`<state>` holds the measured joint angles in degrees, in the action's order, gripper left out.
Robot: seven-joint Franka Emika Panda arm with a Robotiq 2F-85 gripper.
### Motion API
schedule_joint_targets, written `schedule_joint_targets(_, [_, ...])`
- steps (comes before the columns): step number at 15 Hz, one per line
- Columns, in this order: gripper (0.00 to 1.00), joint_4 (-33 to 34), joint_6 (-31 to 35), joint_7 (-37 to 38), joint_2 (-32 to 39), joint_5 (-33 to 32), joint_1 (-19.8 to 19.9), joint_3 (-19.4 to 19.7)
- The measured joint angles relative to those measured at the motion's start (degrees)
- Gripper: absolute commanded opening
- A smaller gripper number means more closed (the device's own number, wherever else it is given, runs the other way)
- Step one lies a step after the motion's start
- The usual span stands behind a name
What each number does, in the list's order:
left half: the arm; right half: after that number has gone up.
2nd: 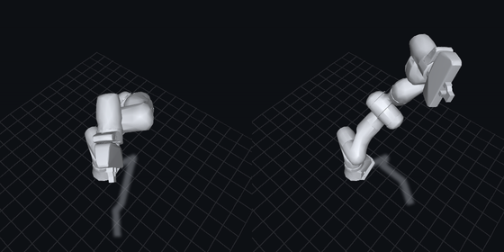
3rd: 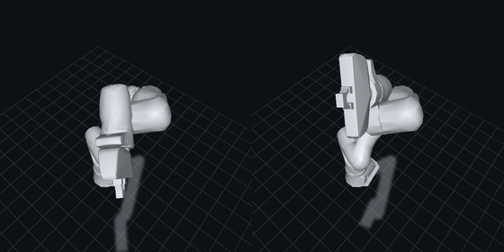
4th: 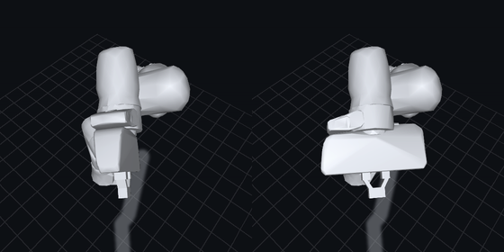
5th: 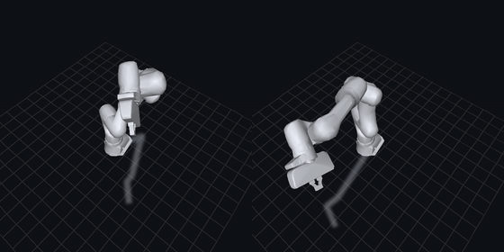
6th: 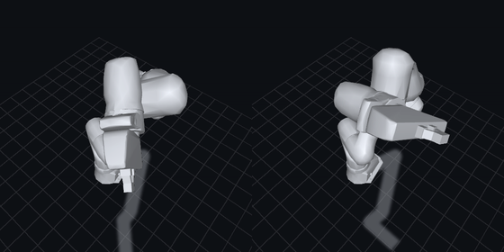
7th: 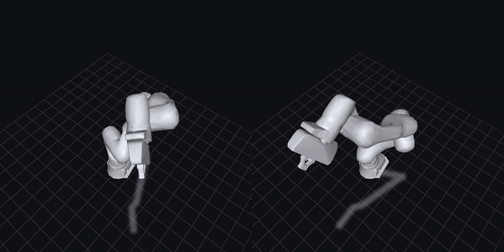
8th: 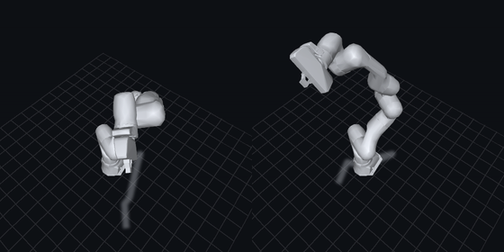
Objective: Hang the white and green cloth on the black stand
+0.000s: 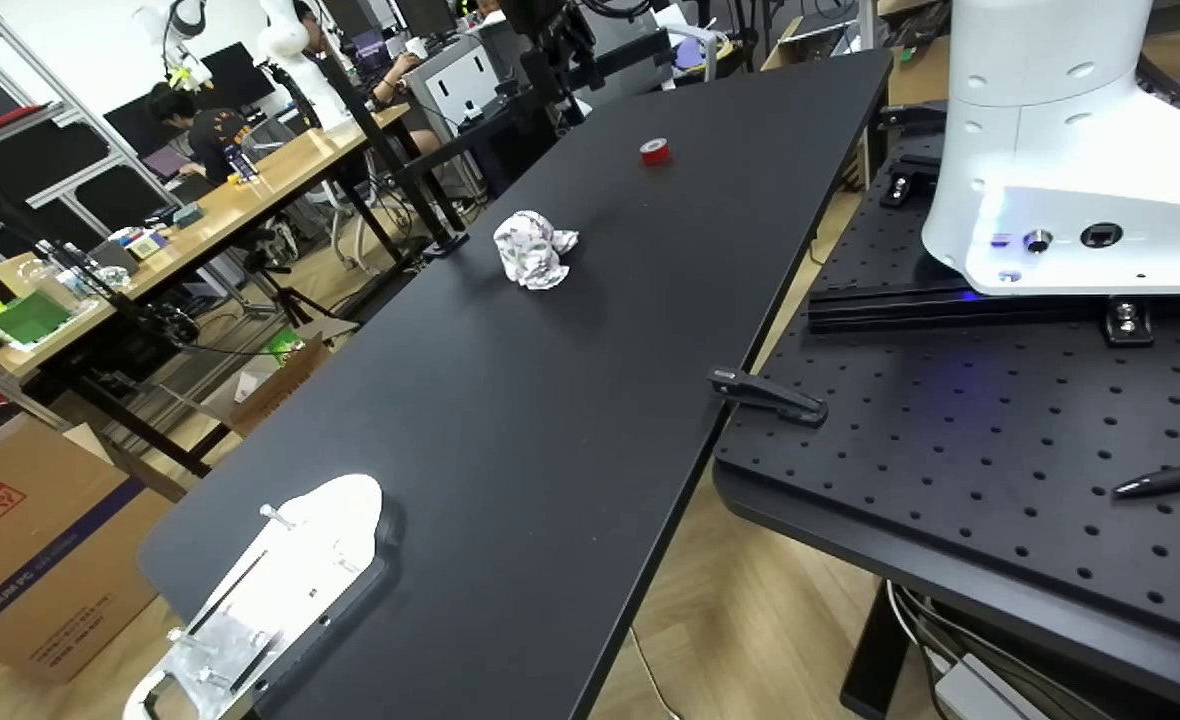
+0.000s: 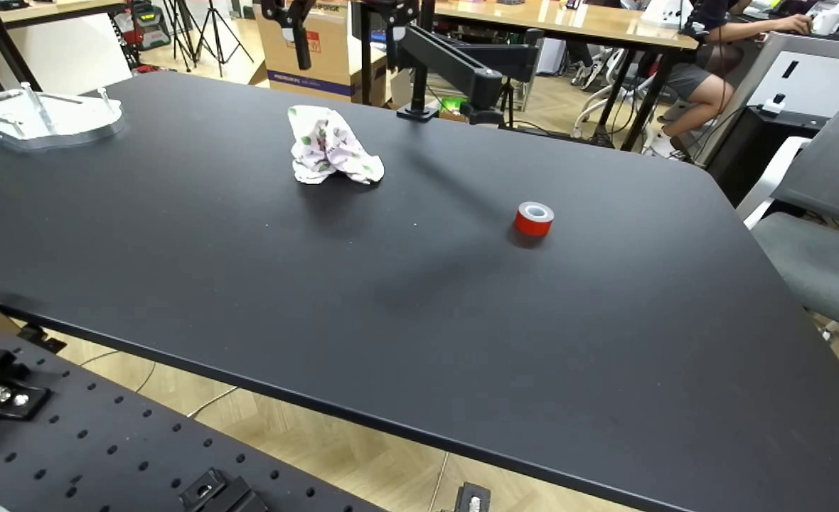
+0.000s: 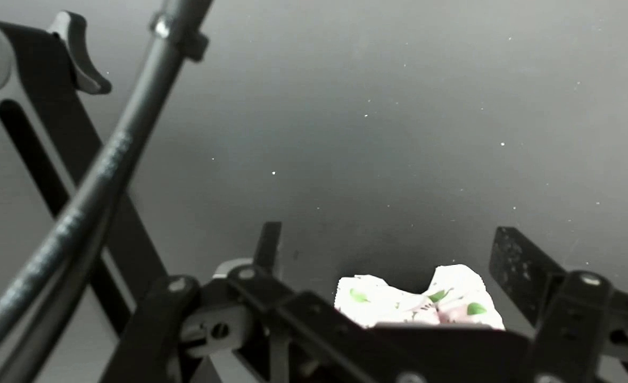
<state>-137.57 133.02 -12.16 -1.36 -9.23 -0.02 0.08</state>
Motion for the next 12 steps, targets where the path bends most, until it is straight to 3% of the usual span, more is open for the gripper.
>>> schedule_joint_targets(4, [1.00,-0.51,4.71,5.88,3.41,3.03,-0.50,-0.92])
schedule_joint_targets(9, [1.00,-0.49,15.51,16.27,10.35,8.20,-2.34,-2.31])
schedule_joint_targets(12, [1.00,-0.37,16.84,17.95,11.78,8.24,-2.76,-2.53])
